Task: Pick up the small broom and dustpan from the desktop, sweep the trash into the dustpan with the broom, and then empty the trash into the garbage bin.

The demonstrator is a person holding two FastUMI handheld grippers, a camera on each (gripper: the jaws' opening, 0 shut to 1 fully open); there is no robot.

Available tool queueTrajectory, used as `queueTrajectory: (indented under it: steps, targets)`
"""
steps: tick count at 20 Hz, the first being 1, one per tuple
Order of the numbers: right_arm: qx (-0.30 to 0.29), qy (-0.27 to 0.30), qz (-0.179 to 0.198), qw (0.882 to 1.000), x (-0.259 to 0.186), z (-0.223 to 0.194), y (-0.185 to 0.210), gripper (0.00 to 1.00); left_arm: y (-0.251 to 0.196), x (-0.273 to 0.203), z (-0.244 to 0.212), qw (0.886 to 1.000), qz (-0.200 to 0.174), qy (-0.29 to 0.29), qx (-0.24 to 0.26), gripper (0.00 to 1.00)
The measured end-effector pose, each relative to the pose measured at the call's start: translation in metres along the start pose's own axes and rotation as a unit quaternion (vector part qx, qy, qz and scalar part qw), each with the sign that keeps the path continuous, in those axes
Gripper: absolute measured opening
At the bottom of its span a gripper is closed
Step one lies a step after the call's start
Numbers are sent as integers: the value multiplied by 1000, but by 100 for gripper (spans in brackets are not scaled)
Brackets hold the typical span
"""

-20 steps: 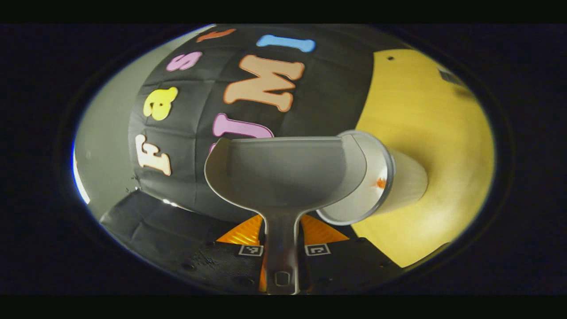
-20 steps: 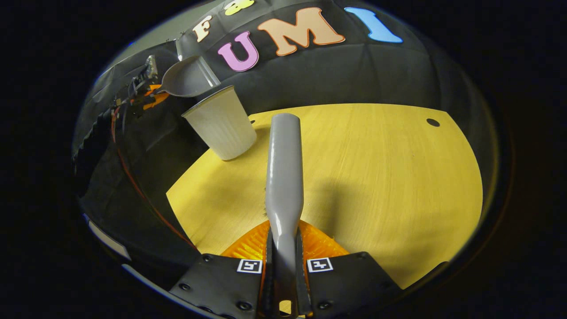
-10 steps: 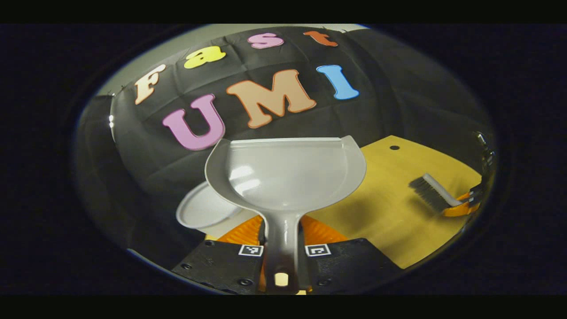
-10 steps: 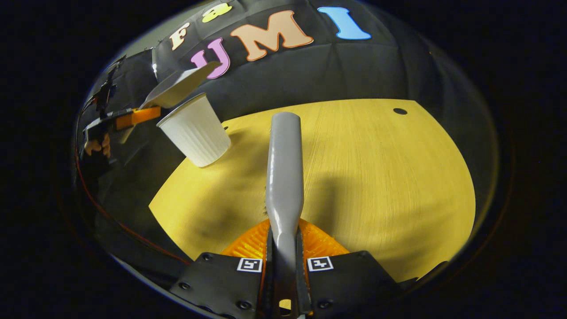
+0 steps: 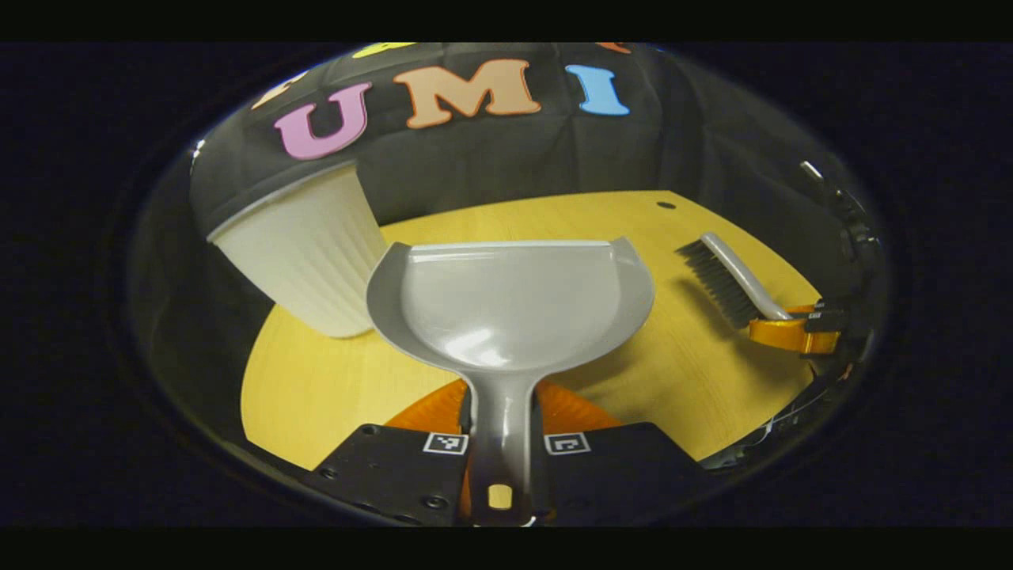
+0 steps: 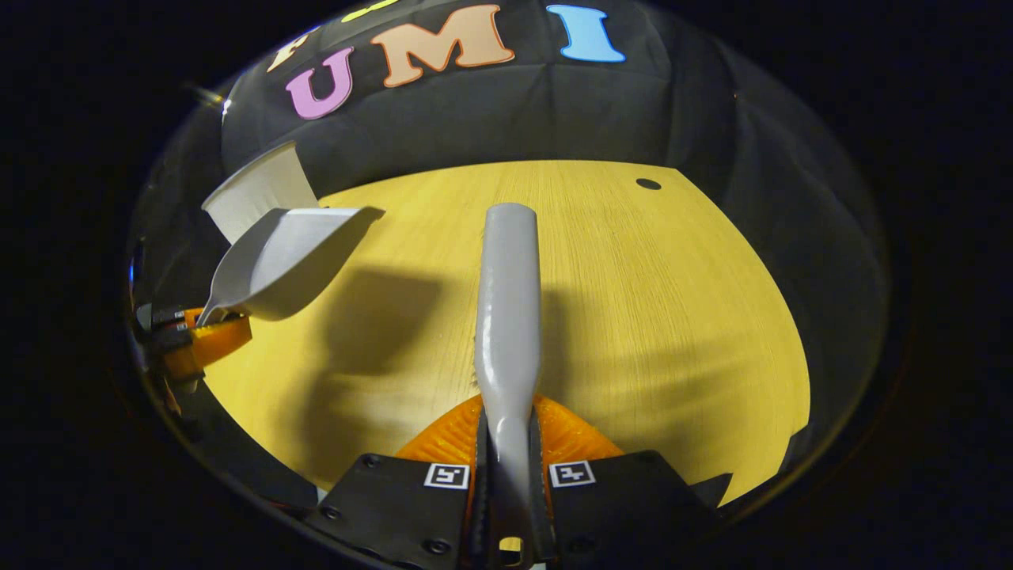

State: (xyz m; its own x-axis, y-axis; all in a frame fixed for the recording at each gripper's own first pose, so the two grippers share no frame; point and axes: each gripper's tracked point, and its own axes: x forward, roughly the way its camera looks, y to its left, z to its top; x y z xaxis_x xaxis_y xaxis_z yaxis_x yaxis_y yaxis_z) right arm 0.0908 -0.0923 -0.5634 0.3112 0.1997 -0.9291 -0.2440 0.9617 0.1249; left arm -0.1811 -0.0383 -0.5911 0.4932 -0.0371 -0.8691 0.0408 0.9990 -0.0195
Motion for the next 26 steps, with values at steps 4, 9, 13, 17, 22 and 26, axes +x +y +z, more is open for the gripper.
queueTrajectory:
  steps: [4,9,13,17,22,26]
  targets:
    - [-11,55,-18,998,-7,-6,-3,23,2,14,-30,999,9,52,7,21]
    - [-51,94,-38,994,-15,-4,-11,25,-2,12,-40,995,-3,94,-13,24]
    - [-66,98,-36,992,-15,-6,-14,37,-9,12,-40,996,-7,92,-4,35]
    - [-75,99,-30,992,-16,-7,-11,89,-30,11,-43,996,-29,83,-1,95]
    - [-70,-3,-20,997,-32,29,-10,100,-13,-21,-7,1000,15,18,-7,96]
    - [-53,-246,28,967,-102,117,0,100,14,-105,88,983,86,-165,6,95]
